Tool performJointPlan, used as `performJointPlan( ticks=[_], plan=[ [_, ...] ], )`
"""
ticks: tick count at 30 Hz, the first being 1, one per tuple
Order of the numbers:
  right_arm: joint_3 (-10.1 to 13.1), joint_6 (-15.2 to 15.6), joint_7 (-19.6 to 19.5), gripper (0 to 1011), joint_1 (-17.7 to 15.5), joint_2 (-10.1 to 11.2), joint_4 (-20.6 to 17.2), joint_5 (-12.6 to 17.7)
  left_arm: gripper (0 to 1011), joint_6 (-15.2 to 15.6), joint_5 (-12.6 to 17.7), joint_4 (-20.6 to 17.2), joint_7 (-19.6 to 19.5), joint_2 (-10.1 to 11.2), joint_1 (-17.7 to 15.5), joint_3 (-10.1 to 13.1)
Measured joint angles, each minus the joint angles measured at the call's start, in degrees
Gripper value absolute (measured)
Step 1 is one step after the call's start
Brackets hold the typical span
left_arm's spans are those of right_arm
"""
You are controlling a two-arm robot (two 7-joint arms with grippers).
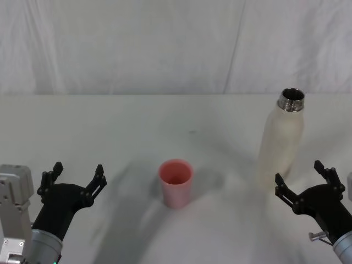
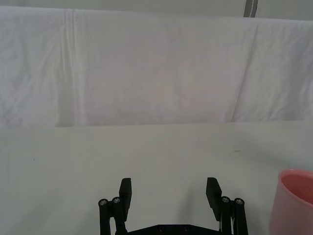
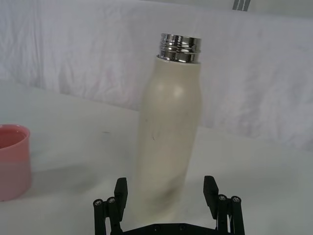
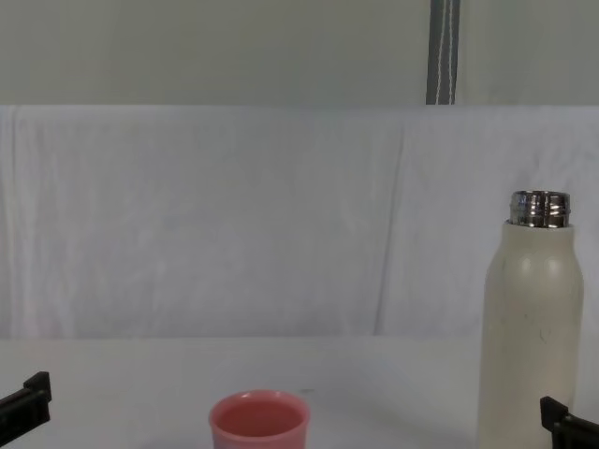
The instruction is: Grasp the thermos with one hand and pour water into the cup lid.
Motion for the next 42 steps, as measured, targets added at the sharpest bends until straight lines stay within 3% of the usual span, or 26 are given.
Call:
performJointPlan(
  ticks=[42],
  plan=[
    [-0.9,0.5,1.8,1003,0.9,-1.2,0.6,-0.4,1001,0.0,0.0,0.0,0.0,0.0,0.0,0.0]
  ],
)
